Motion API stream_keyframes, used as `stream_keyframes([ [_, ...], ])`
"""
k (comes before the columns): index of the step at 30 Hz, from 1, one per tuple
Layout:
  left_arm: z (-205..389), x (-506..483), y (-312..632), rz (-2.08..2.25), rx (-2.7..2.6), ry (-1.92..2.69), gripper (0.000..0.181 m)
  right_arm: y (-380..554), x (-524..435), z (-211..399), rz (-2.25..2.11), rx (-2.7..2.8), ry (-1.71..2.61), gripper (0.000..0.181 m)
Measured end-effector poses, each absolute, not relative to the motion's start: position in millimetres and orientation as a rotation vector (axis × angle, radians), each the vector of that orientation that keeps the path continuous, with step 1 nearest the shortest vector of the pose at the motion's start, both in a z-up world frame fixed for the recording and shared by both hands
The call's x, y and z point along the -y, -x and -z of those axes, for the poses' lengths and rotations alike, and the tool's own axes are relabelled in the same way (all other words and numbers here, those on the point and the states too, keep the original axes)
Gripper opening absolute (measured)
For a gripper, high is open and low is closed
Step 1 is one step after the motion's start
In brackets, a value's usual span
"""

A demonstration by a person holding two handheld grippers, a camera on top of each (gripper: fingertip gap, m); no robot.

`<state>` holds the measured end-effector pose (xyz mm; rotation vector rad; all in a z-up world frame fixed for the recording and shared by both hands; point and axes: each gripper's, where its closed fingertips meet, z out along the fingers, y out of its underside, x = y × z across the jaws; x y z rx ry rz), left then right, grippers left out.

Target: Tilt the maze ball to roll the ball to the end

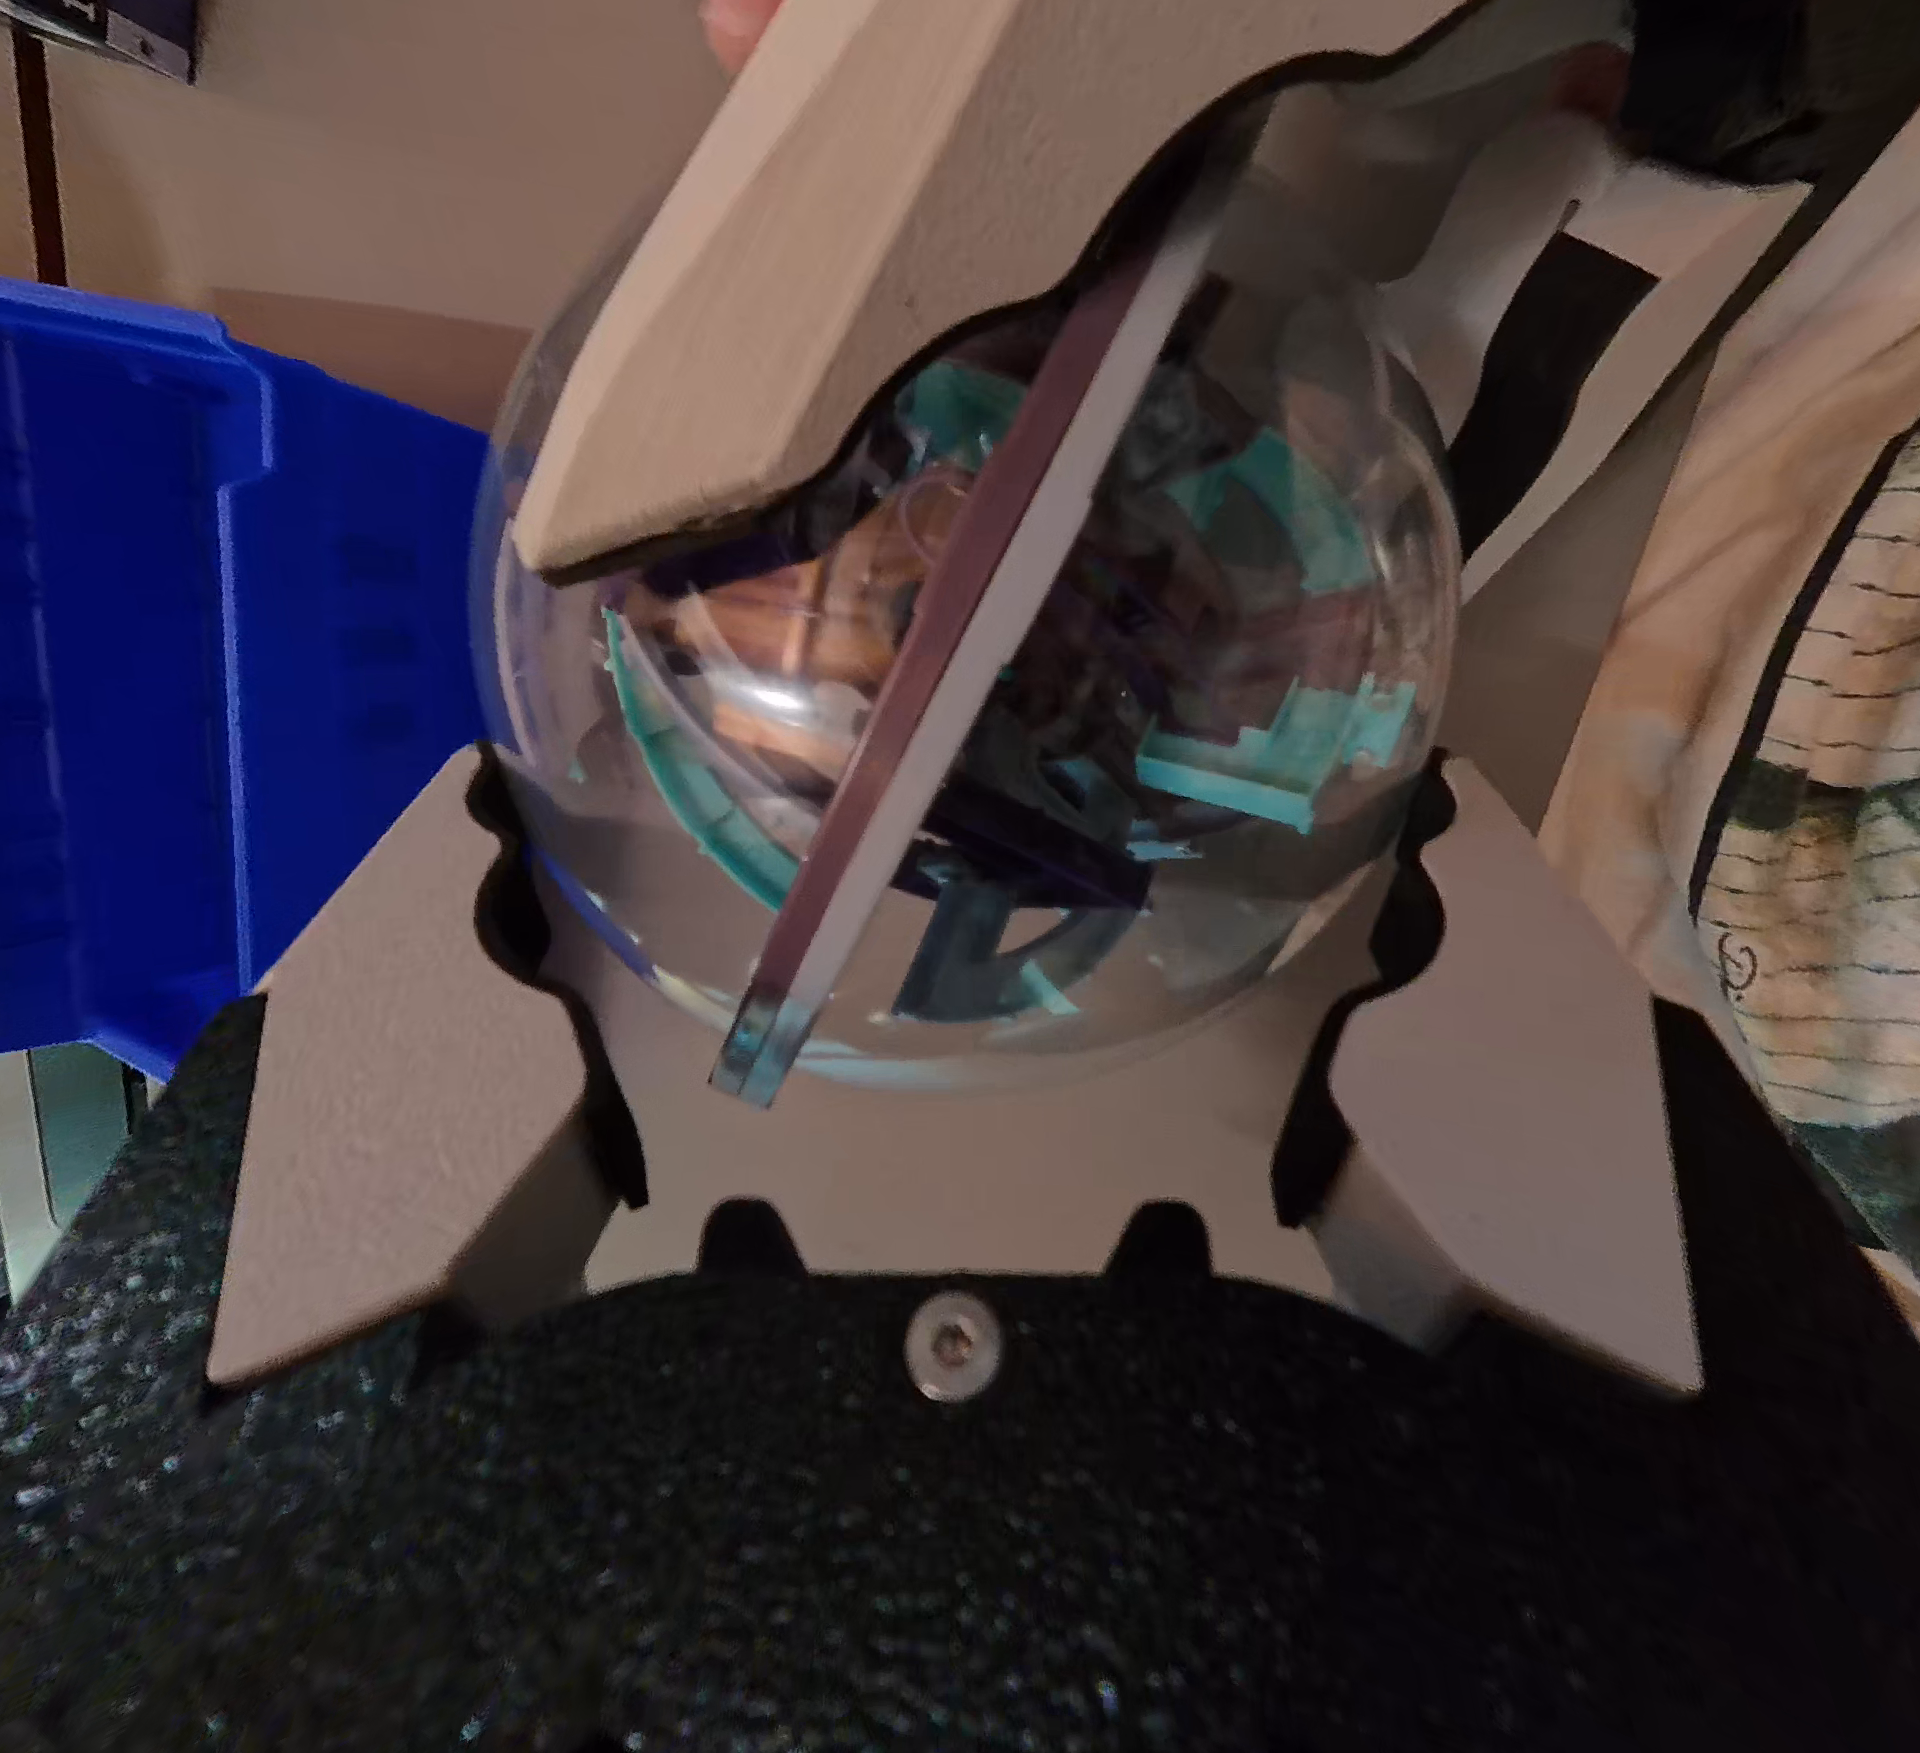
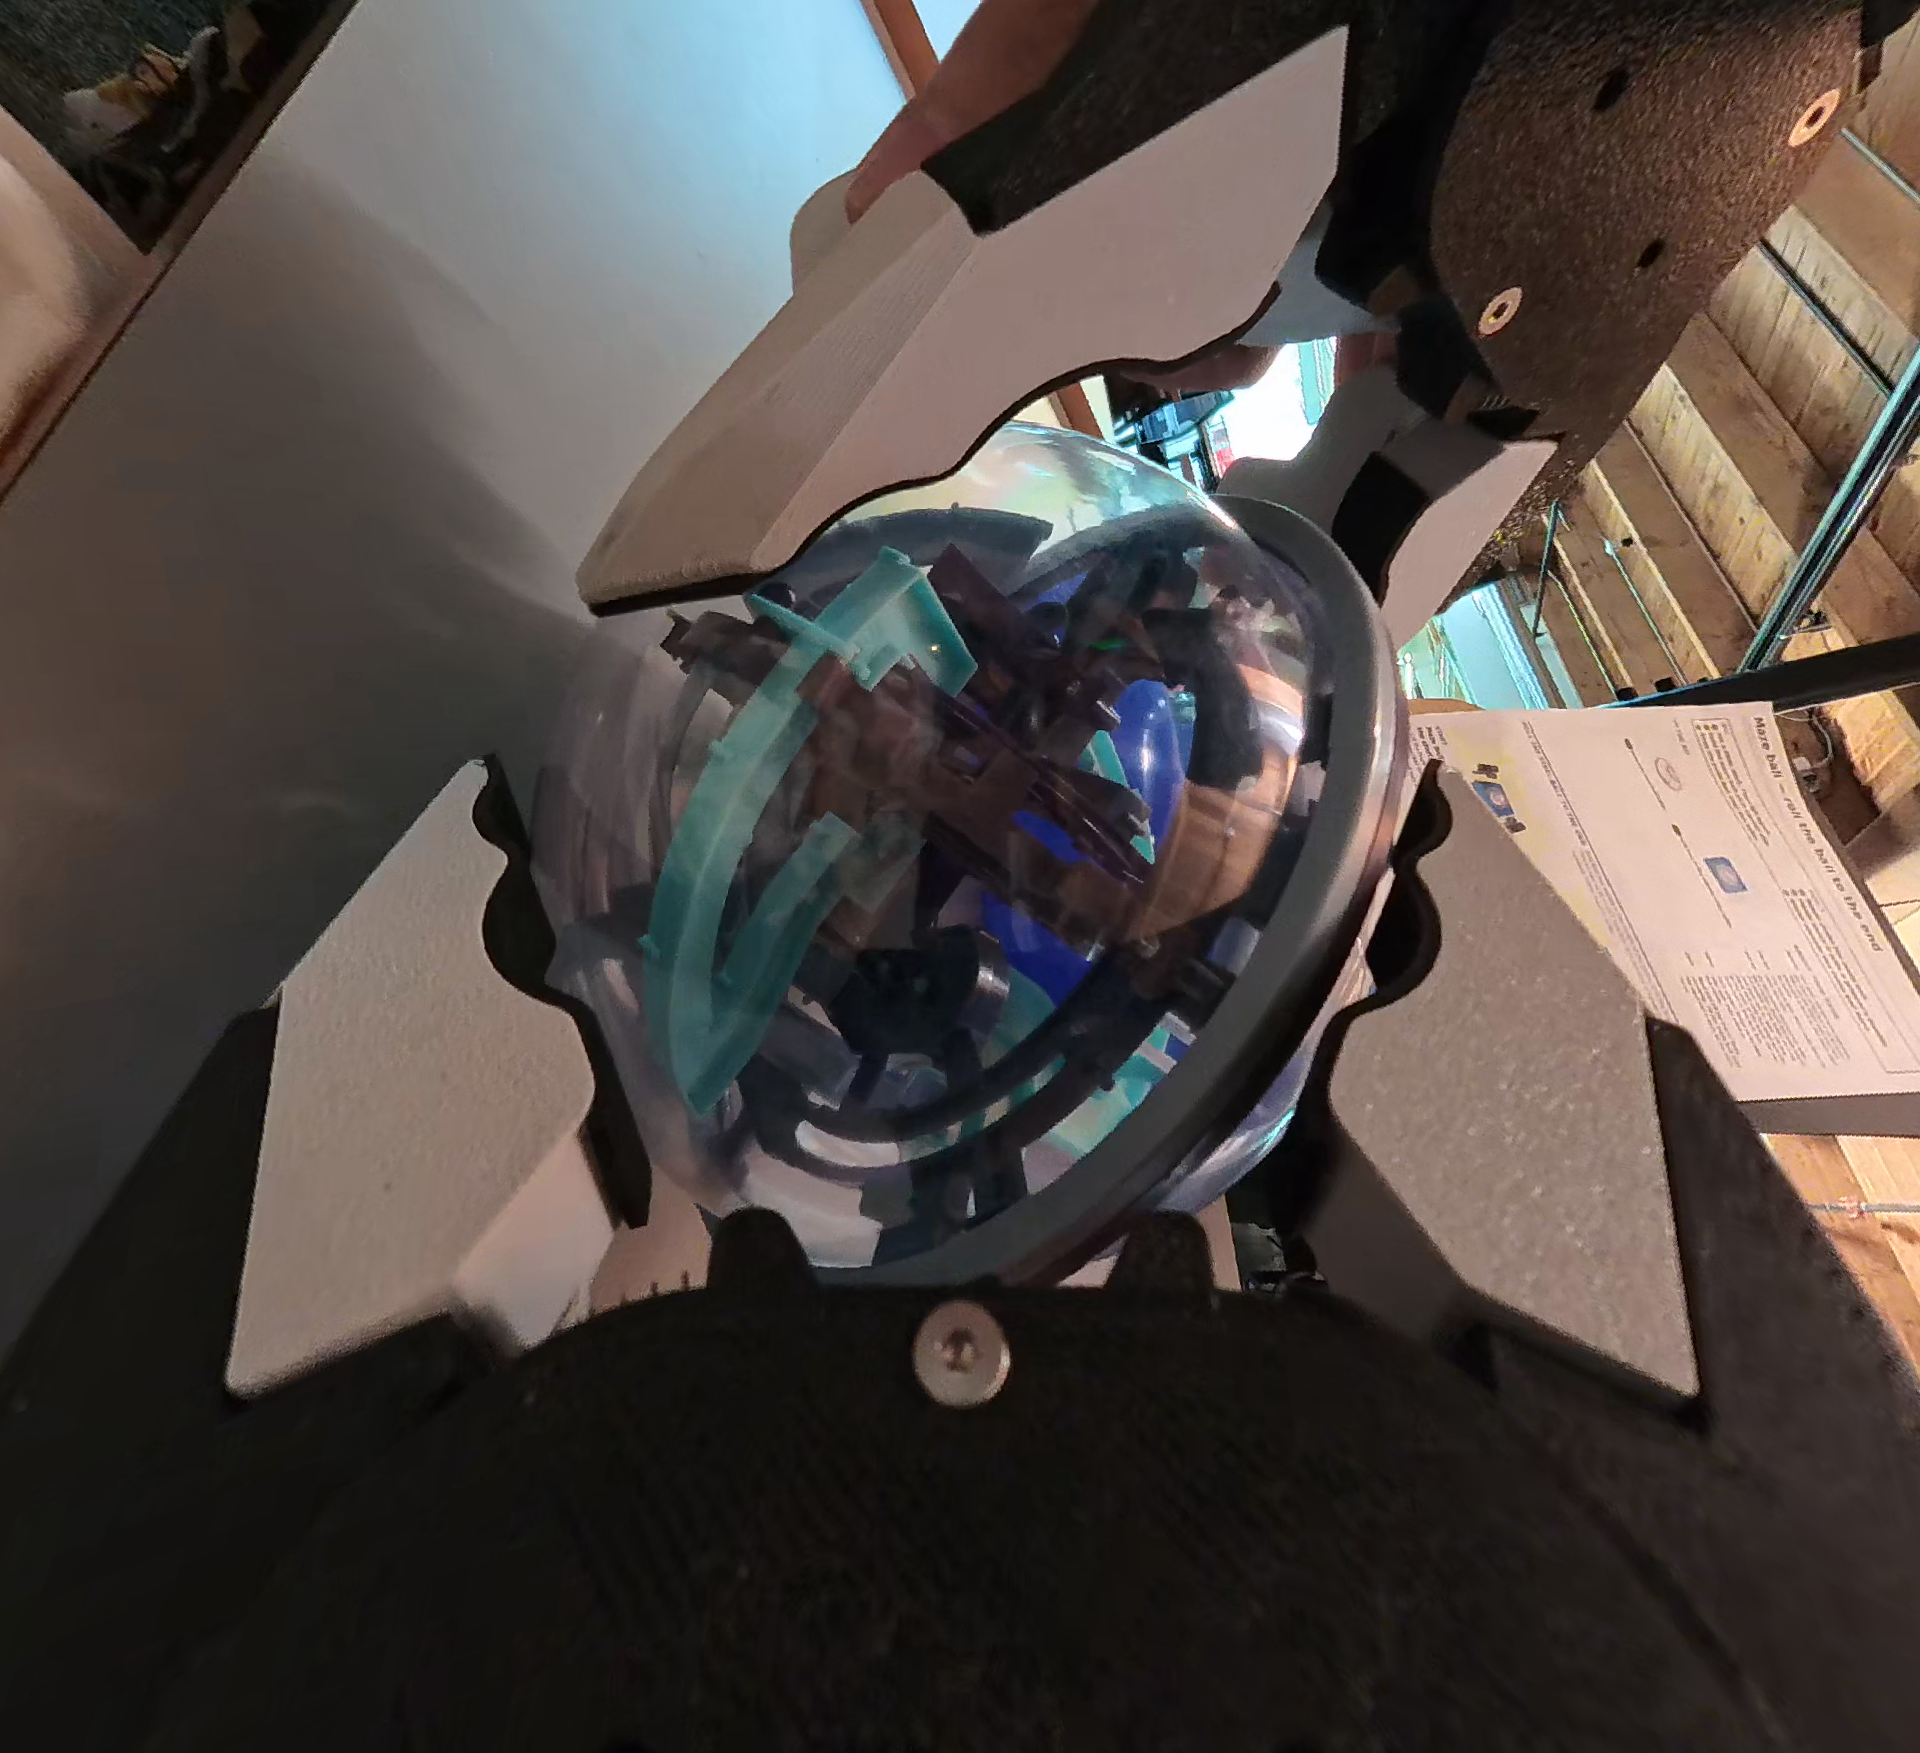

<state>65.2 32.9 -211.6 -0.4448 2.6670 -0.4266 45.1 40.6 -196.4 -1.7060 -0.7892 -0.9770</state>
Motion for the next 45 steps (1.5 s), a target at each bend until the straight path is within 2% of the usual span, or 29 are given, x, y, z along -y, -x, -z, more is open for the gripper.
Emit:
stream_keyframes([
  [45, 216, -40, -55, 0.533, -2.53, 0.502, 0.158, -35, -45, 204, 1.04, 0.952, 1.728, 0.158],
])
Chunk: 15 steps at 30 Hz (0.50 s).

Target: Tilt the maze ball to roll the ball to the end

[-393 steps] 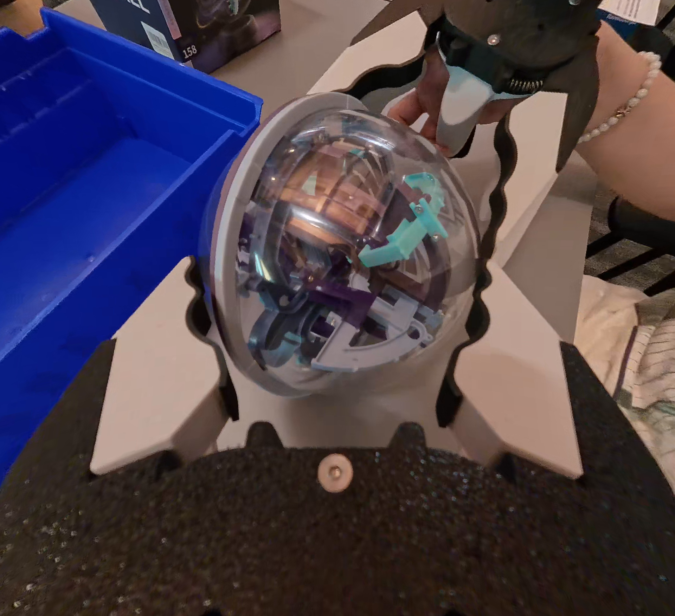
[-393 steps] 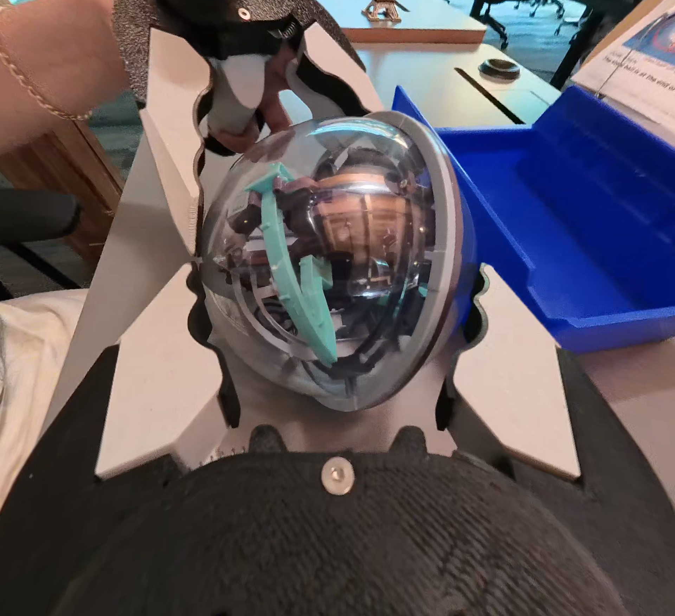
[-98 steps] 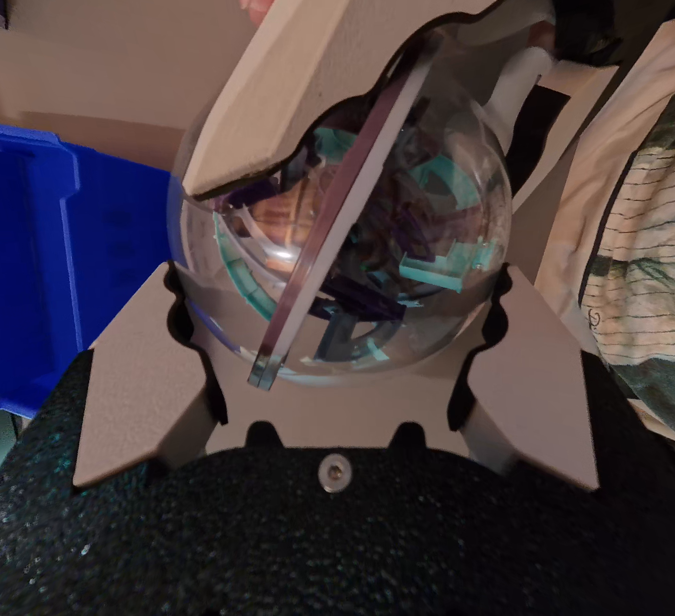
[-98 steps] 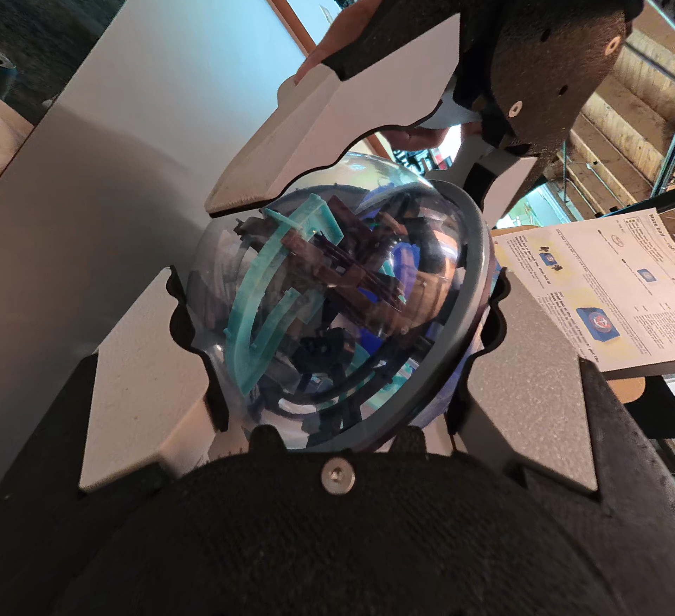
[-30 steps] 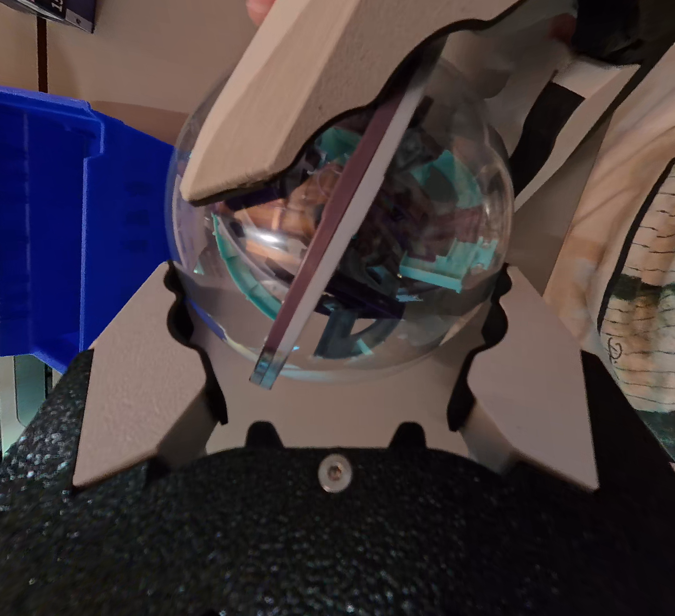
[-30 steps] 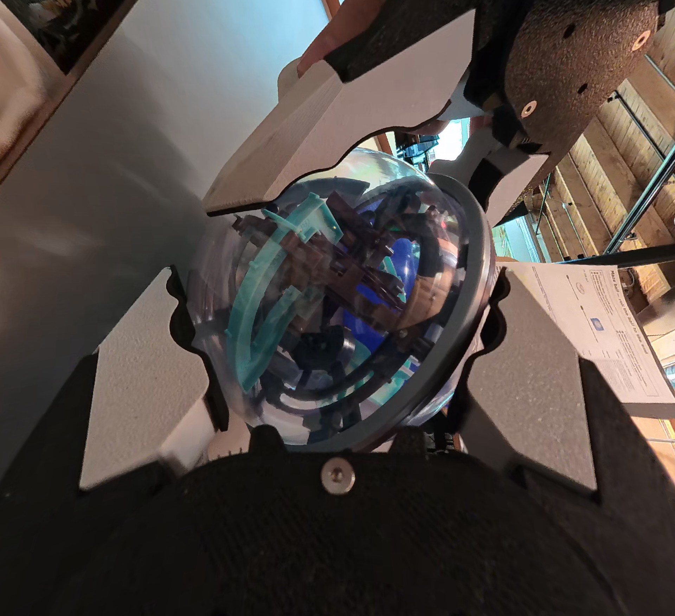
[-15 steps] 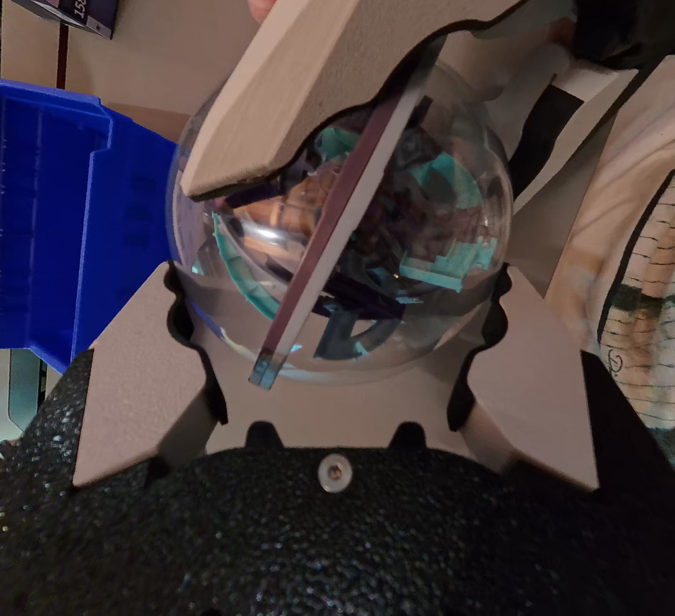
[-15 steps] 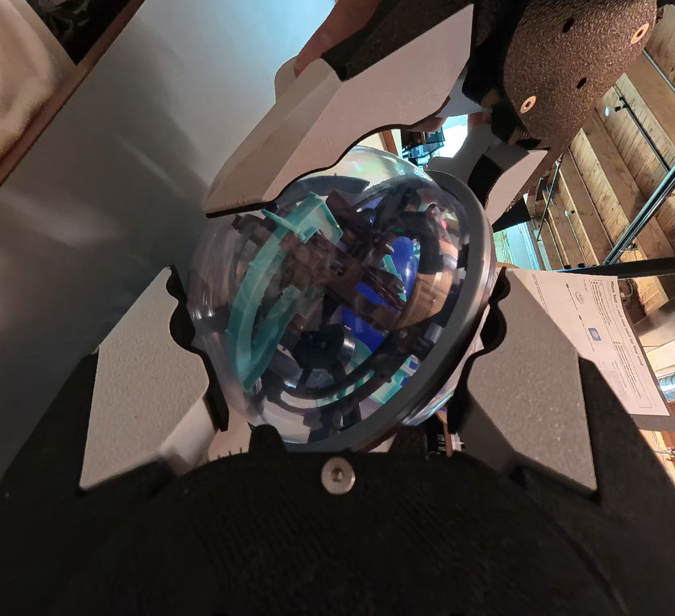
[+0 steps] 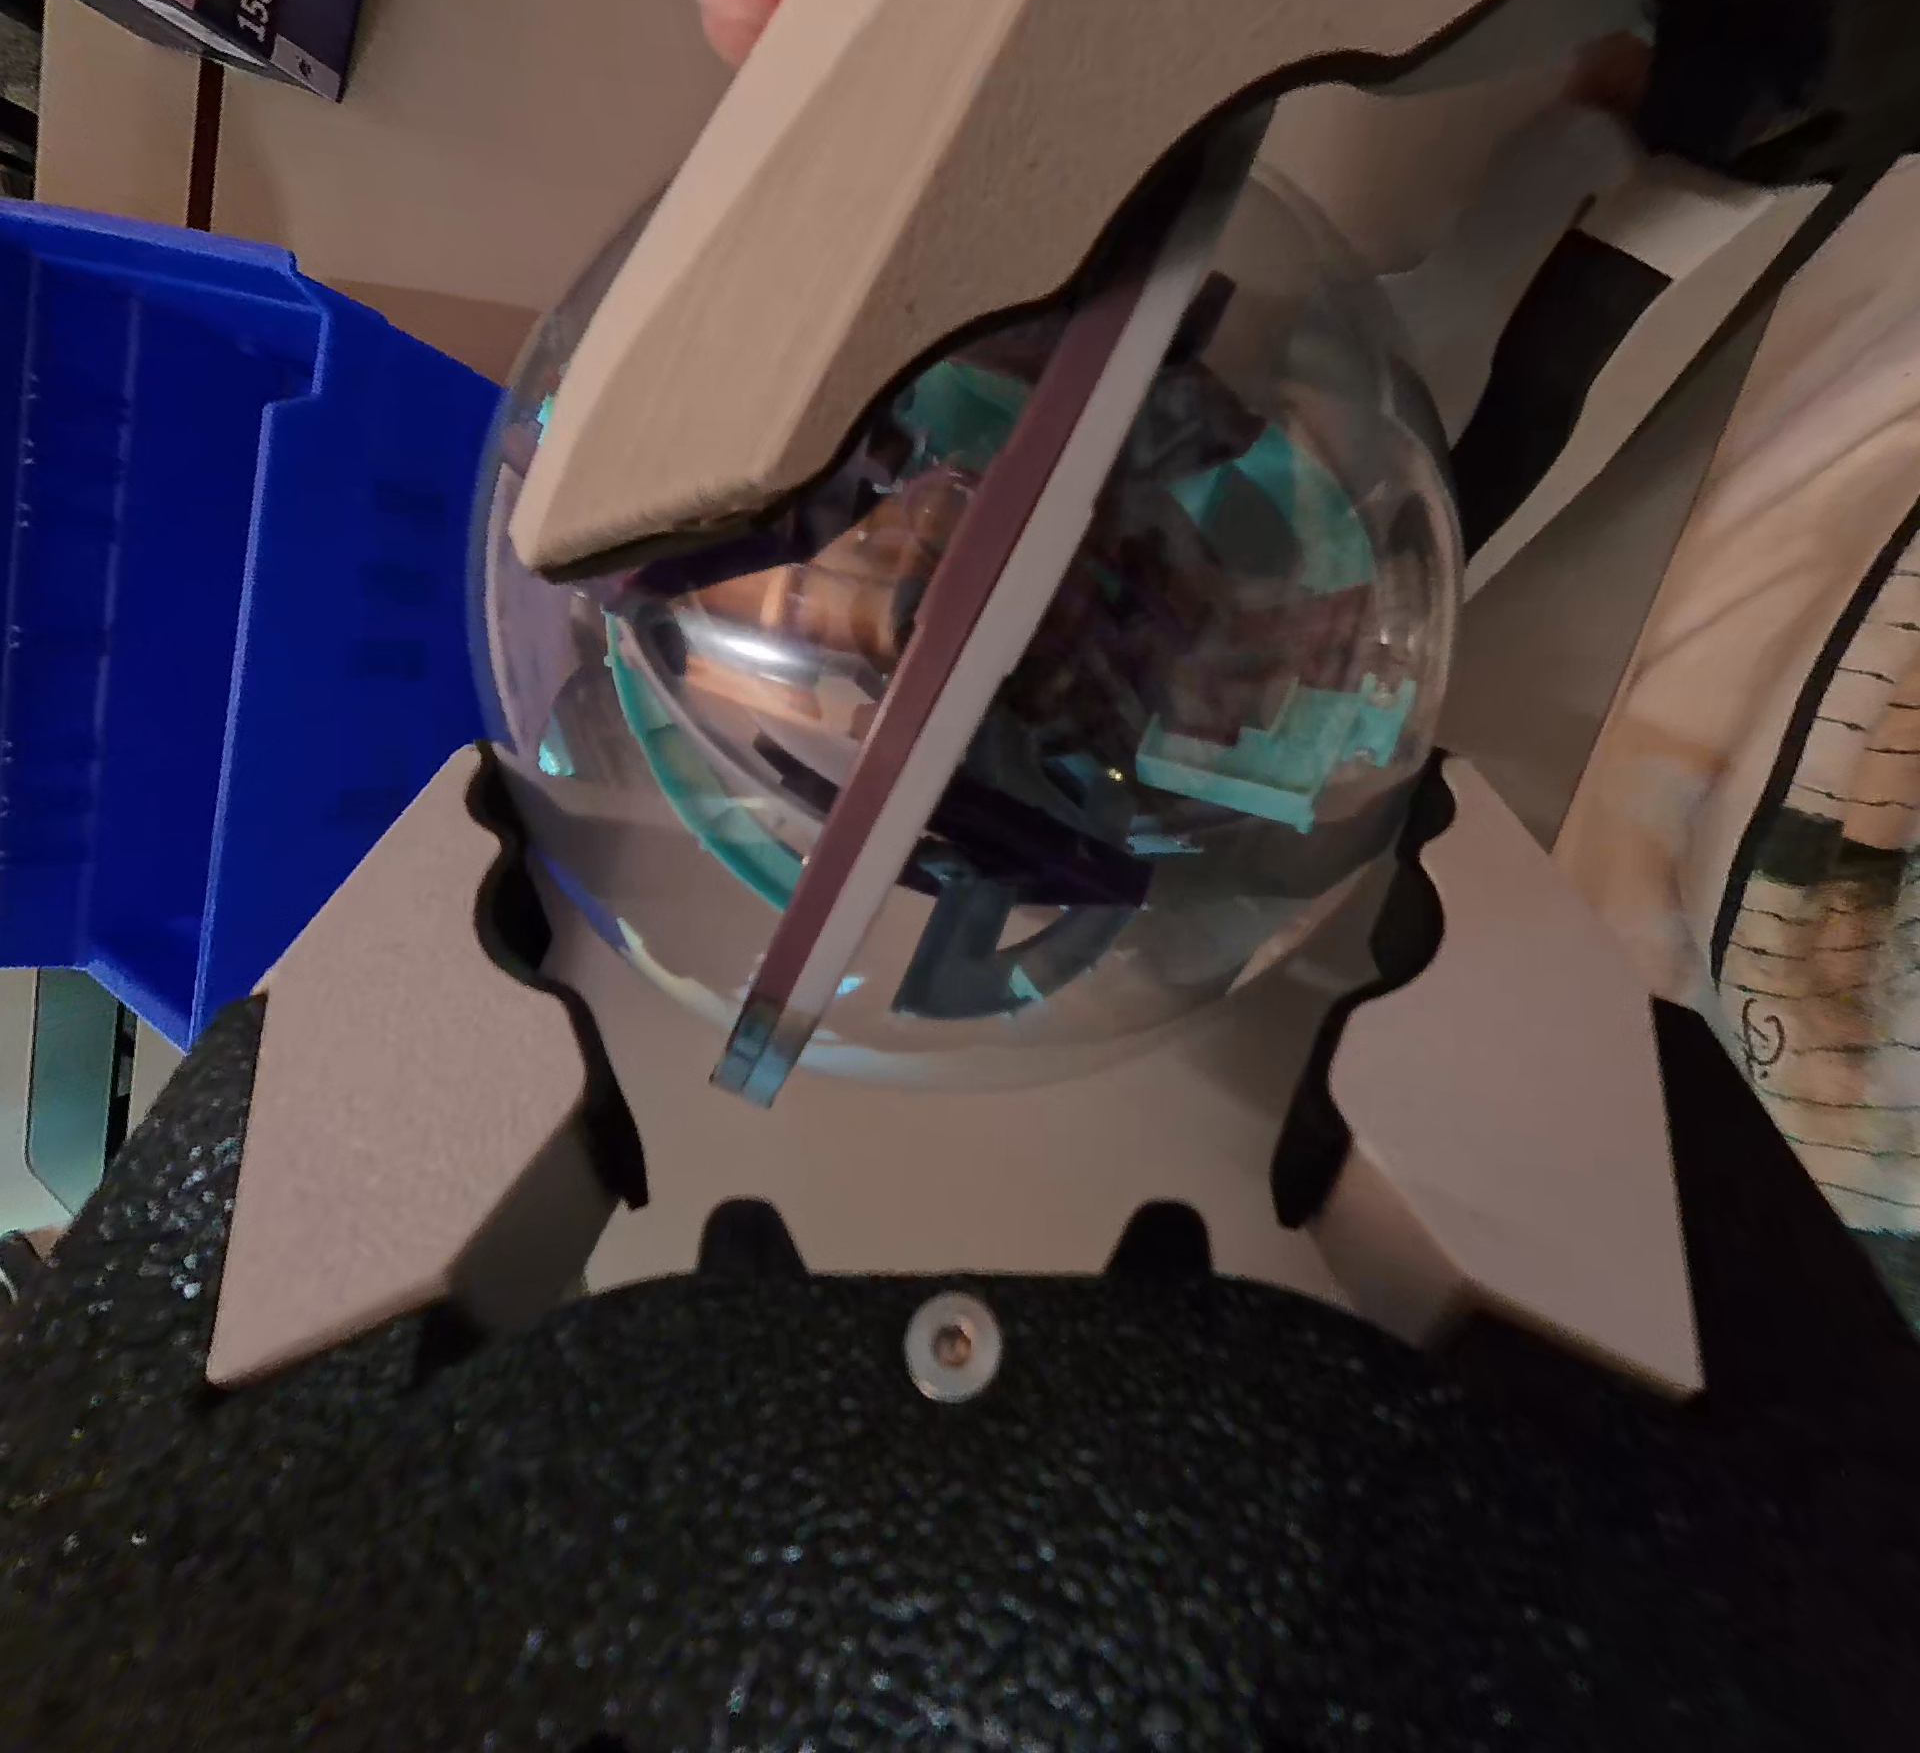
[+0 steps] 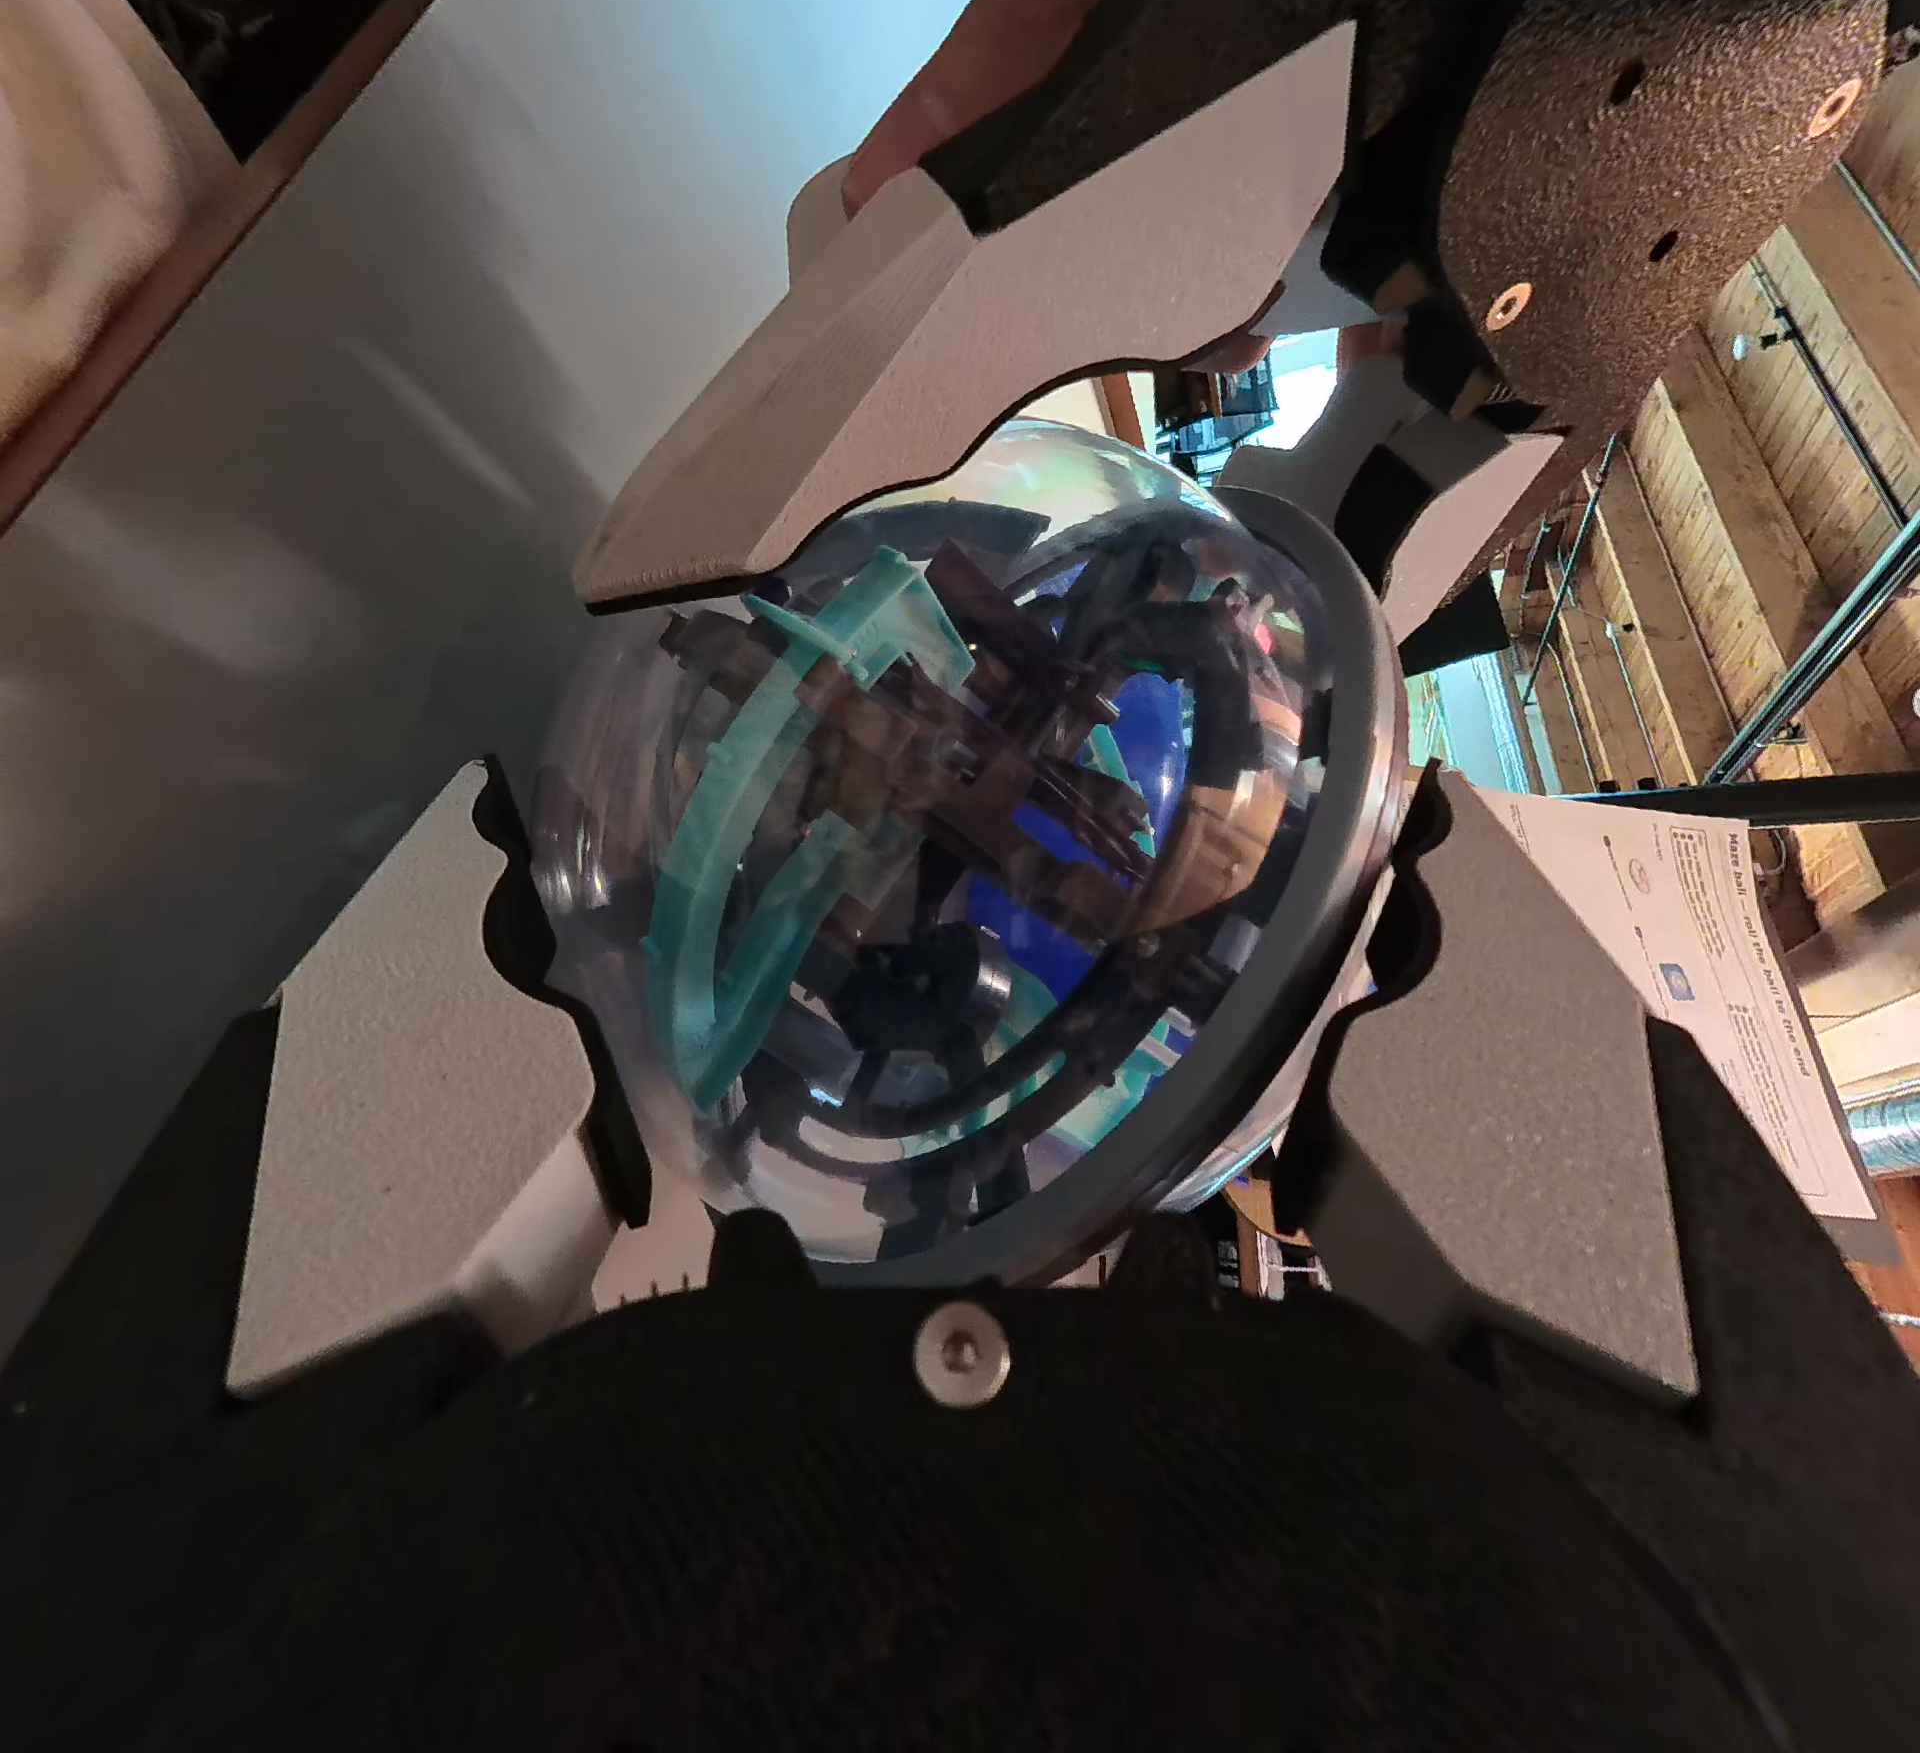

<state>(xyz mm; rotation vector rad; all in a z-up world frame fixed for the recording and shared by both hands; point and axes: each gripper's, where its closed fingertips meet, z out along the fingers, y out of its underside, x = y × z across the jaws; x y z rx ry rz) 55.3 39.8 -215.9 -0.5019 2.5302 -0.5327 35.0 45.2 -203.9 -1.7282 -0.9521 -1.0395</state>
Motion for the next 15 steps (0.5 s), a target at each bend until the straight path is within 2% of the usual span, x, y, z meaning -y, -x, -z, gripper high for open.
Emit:
stream_keyframes([
  [15, 223, -54, -66, 0.552, -2.61, 0.567, 0.157, -61, -37, 202, 0.855, 0.663, 1.75, 0.152],
])
